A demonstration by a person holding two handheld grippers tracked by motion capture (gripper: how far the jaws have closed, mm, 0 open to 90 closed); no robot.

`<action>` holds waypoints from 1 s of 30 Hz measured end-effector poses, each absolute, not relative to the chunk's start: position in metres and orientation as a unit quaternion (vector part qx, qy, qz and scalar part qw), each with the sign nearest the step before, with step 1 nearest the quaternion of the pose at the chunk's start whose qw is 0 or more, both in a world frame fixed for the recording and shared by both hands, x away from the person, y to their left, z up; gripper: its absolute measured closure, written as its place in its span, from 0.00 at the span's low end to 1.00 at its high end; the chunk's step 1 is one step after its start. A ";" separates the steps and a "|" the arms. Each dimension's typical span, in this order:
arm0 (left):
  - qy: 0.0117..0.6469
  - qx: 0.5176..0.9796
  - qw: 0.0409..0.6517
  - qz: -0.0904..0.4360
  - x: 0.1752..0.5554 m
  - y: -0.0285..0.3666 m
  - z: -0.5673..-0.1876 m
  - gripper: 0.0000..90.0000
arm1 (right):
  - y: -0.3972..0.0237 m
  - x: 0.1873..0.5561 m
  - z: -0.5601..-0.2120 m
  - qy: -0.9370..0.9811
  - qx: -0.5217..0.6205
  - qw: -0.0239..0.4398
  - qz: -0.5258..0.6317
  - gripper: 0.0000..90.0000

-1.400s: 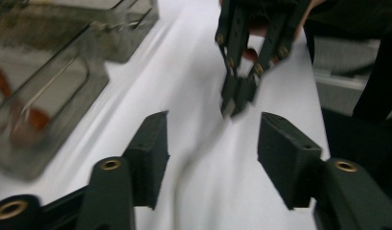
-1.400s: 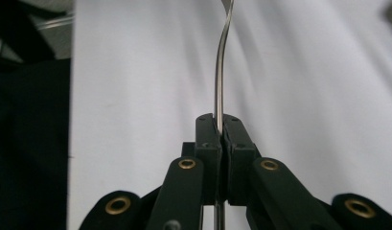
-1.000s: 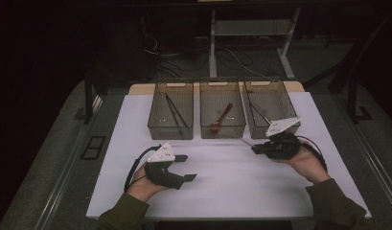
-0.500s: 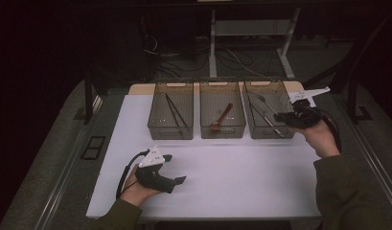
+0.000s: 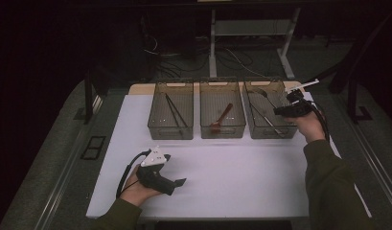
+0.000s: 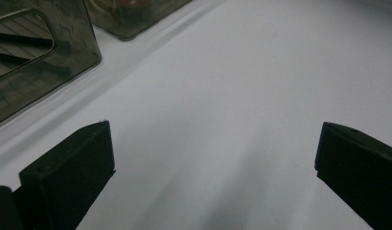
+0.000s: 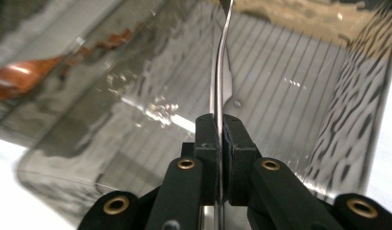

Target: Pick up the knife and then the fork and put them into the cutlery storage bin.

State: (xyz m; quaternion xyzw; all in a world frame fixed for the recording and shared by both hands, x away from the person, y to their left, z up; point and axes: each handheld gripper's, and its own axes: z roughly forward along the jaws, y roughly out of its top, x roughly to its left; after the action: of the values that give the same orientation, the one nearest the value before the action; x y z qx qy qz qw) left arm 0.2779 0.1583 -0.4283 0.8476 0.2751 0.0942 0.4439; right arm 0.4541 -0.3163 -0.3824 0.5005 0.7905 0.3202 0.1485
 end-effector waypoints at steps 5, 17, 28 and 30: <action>0.271 0.848 0.445 0.098 0.277 0.158 -0.427 0.00 | -0.317 0.453 -0.385 0.787 0.502 0.154 0.325 0.77; 0.272 0.847 0.447 0.097 0.278 0.160 -0.428 0.00 | -0.328 0.415 -0.360 0.762 0.475 0.165 0.409 0.41; 0.268 0.849 0.445 0.094 0.278 0.159 -0.429 0.00 | -0.320 0.362 -0.364 0.765 0.432 0.160 0.449 0.30; 0.268 0.849 0.446 0.094 0.278 0.159 -0.429 0.00 | -0.317 0.353 -0.368 0.763 0.428 0.159 0.458 0.28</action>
State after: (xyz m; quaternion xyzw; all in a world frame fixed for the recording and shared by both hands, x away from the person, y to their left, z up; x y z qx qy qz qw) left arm 0.2782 0.1593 -0.4289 0.8491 0.2677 0.0939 0.4456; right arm 0.3530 -0.3175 -0.3675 0.4278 0.7627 0.4584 0.1588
